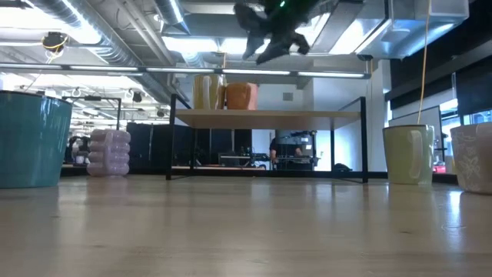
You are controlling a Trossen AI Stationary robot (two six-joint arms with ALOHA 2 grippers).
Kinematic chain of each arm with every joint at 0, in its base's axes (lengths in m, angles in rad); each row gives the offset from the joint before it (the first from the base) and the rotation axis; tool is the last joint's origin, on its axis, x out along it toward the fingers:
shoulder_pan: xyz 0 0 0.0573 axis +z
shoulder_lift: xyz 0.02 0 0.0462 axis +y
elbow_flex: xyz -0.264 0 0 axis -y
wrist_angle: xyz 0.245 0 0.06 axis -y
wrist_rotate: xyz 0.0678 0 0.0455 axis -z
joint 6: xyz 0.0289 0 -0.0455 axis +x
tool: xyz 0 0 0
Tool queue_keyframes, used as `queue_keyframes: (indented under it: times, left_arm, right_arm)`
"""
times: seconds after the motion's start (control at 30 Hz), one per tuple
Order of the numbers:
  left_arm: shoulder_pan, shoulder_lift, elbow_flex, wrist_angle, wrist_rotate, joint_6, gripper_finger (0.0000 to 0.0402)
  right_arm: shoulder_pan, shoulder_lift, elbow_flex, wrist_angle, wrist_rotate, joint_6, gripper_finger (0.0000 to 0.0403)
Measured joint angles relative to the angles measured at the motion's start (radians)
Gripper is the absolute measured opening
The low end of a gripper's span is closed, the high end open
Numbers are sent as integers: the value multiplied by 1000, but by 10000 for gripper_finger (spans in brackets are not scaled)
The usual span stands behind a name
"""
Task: Place coffee mugs
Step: Put the gray mug on the shelf
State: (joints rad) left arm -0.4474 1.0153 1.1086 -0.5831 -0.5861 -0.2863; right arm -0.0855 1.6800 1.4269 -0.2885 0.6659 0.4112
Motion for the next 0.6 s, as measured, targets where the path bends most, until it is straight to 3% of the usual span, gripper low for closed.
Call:
queue_keyframes:
  times: [0.33,0.6]
  left_arm:
    - [0,18,1,5,22,-18,121]
    - [-1,111,1,53,108,-18,121]
  right_arm:
    - [257,-113,0,-216,-56,96,168]
    - [461,-152,-1,-562,28,408,168]
